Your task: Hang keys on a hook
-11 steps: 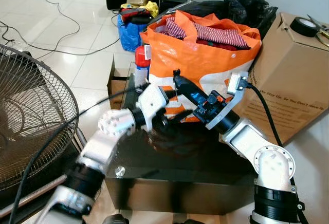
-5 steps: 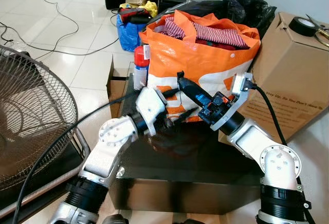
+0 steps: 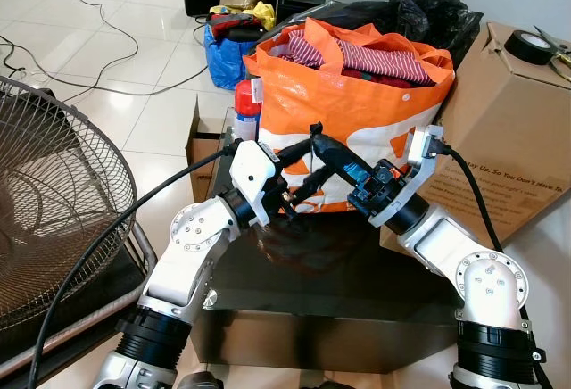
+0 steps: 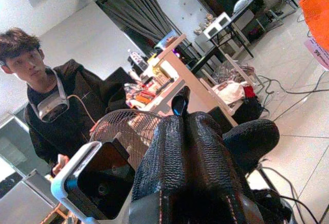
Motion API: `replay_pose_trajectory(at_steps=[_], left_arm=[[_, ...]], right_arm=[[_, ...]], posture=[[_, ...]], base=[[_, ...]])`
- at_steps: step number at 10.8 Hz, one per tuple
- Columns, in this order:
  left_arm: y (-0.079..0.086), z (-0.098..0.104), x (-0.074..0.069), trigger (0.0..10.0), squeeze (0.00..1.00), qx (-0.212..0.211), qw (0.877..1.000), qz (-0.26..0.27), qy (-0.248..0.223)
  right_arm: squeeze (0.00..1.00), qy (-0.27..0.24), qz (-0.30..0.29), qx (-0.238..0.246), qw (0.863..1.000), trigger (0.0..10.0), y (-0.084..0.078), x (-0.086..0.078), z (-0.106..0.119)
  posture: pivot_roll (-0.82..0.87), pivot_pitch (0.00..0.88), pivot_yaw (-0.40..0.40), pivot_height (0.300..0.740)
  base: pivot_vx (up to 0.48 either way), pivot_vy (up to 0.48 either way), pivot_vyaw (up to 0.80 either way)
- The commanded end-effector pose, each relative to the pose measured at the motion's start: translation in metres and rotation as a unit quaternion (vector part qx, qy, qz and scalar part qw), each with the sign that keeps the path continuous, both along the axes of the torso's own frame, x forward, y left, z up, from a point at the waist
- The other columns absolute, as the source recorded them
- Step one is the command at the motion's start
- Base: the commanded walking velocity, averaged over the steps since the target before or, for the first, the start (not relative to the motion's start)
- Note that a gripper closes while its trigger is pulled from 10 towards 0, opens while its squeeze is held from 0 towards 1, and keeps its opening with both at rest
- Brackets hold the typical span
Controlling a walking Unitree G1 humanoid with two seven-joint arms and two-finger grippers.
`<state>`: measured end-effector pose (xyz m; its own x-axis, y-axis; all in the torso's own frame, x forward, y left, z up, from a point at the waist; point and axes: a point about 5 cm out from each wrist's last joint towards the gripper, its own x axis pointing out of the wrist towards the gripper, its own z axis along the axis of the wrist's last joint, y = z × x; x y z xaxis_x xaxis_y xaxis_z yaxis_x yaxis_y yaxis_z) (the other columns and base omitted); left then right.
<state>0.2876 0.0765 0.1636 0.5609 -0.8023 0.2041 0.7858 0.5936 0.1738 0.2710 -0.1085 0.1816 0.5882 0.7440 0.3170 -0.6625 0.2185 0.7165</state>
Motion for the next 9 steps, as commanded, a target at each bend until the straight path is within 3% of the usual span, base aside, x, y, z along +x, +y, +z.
replay_pose_trajectory(at_steps=[1,4,5,9], left_arm=[[-0.006,0.0046,-0.0011,0.0,0.0,0.0,1.0,-0.012,-0.005],[-0.0063,0.0053,-0.0017,0.4,0.0,0.002,1.0,-0.009,-0.01],[-0.0069,0.0052,-0.0022,0.0,0.0,0.003,1.0,-0.011,-0.011],[-0.0073,0.0055,-0.0023,0.0,0.0,0.006,1.0,-0.01,-0.014]], right_arm=[[0.0,-0.007,0.002,-0.004,1.0,0.0,-0.0024,0.0027,0.0031],[0.0,-0.007,0.001,-0.006,1.0,0.0,-0.0034,0.0028,0.0026],[0.0,-0.007,0.001,-0.006,1.0,0.0,-0.0032,0.003,0.0026],[0.0,-0.006,0.0,-0.007,1.0,0.0,-0.0042,0.0025,0.001]], posture=[[-0.02,0.0,-0.126,0.74],[-0.02,0.0,-0.127,0.74],[-0.02,0.0,-0.127,0.74],[-0.02,0.0,-0.124,0.74]], base=[[0.0,0.0,0.0],[0.0,0.0,0.0],[0.0,0.0,0.0],[0.0,0.0,0.0]])
